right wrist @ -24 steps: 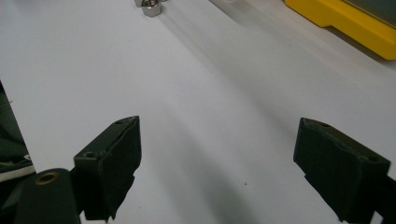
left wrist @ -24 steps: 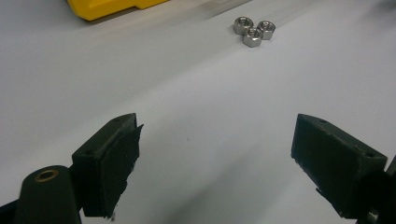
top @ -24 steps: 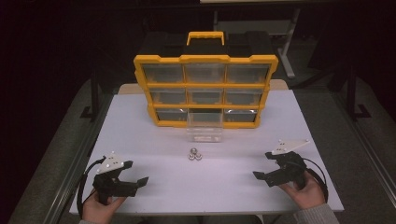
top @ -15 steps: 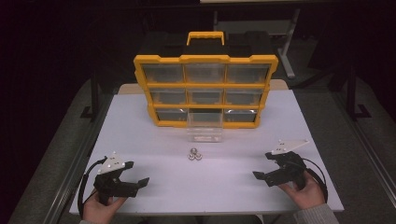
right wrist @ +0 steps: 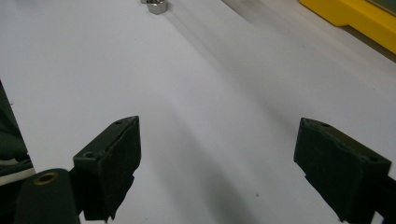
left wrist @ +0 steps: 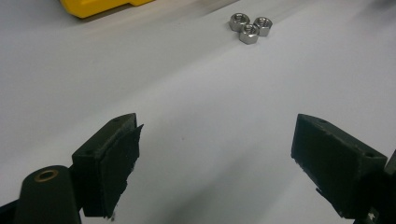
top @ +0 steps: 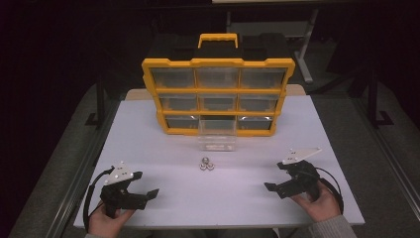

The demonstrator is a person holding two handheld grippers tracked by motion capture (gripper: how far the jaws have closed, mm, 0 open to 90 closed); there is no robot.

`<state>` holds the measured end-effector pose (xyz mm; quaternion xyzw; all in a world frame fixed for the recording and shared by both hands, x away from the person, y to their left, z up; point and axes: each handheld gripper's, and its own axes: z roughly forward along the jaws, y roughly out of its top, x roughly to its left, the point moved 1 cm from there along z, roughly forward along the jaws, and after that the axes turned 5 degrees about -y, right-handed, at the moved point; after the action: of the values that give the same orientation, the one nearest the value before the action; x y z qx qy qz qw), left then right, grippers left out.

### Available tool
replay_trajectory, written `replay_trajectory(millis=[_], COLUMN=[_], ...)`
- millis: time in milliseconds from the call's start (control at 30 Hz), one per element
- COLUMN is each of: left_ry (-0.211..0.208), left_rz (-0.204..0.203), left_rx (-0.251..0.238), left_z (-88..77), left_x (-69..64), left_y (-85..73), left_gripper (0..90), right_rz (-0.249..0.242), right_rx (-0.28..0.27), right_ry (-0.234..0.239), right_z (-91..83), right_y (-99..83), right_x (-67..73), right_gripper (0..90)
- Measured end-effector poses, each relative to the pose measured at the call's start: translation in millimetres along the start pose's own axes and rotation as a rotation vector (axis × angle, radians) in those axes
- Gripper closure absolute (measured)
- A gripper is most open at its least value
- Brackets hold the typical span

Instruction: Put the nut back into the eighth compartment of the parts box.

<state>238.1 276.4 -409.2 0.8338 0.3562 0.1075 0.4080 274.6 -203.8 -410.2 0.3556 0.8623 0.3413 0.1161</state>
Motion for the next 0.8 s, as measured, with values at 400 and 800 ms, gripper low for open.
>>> replay_trajectory(millis=[400, 800], left_ry=[0.005, 0.005], left_rz=[-0.011, -0.008], left_rx=[-0.011, -0.009], left_z=[0.0, 0.3], left_x=[0.0, 0.1], left_y=[-0.2, -0.6], left_gripper=[14.9, 14.9], right_rz=[-0.046, -0.110], right_rx=[0.009, 0.065], right_ry=[0.027, 0.082], right_z=[9.2, 40.8], right_y=[33.9, 77.1], right_x=[10.9, 27.5], right_gripper=[16.8, 23.1])
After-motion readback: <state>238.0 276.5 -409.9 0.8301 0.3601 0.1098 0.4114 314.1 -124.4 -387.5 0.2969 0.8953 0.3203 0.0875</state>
